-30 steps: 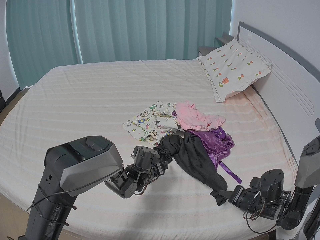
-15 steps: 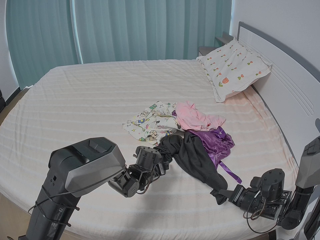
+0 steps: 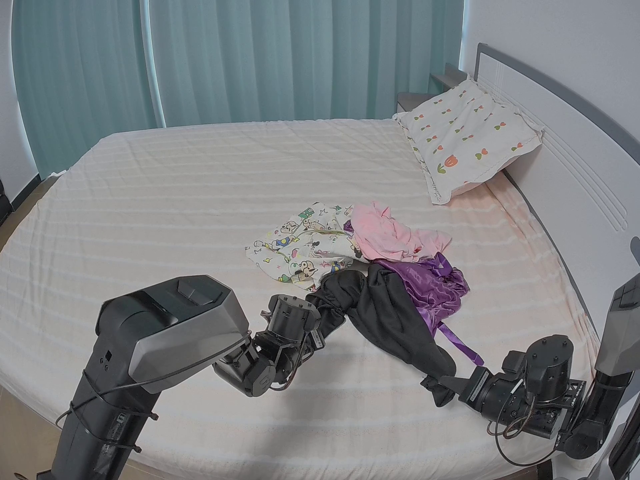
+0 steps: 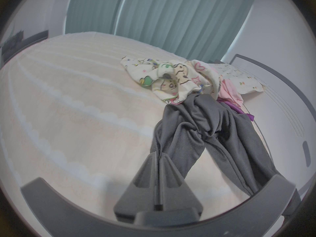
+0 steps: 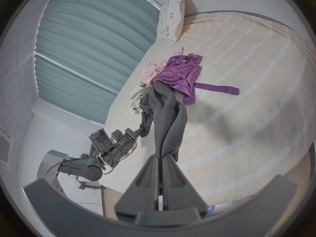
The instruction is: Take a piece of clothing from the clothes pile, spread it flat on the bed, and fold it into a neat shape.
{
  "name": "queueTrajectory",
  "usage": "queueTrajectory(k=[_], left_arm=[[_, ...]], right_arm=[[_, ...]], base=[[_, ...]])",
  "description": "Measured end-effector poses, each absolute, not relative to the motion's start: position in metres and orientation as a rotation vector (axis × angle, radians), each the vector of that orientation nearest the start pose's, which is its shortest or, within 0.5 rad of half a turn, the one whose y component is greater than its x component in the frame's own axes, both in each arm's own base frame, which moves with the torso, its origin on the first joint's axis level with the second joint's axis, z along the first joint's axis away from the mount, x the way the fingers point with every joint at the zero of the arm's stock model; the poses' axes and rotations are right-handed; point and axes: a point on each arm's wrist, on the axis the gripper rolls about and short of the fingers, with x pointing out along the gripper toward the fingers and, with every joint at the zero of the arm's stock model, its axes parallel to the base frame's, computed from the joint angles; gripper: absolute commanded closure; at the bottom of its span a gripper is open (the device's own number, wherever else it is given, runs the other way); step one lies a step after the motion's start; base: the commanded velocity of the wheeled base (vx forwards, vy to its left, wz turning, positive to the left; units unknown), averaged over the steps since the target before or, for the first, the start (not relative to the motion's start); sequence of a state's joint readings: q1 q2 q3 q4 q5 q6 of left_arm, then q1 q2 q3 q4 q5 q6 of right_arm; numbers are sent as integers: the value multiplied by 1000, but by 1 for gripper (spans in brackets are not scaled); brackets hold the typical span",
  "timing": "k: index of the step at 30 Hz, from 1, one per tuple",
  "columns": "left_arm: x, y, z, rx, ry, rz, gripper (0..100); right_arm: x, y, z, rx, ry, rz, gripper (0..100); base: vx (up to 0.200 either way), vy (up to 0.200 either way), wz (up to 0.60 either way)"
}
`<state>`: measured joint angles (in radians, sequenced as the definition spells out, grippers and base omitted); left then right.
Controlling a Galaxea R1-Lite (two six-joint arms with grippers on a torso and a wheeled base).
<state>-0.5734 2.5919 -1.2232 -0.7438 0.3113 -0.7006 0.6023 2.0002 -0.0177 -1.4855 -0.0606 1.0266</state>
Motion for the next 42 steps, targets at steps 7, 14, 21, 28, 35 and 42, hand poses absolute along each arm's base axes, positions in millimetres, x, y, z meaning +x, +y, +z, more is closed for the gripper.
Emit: queueTrajectory(k=[7,14,21,28,35,42], left_arm=[[359,-222,-49,-458,655,-3,100],[318,-206,-8,-522,628,-36,100],[270,-194,65,-641,506,-145,100],[230,-168,127,-772,318,-241,100],[209,-151,144,-823,241,-274,100],[199,-147,146,-836,224,-296,100]], right_arm=[[178,121,37,828,673,245,100],[177,121,46,851,625,282,100],[171,121,82,890,473,407,100],[170,114,142,910,201,603,100],[167,110,144,922,217,635,100],[172,122,116,918,378,608,100]], base=[[0,0,0],[0,0,0],[0,0,0],[0,0,0],[0,0,0],[0,0,0]])
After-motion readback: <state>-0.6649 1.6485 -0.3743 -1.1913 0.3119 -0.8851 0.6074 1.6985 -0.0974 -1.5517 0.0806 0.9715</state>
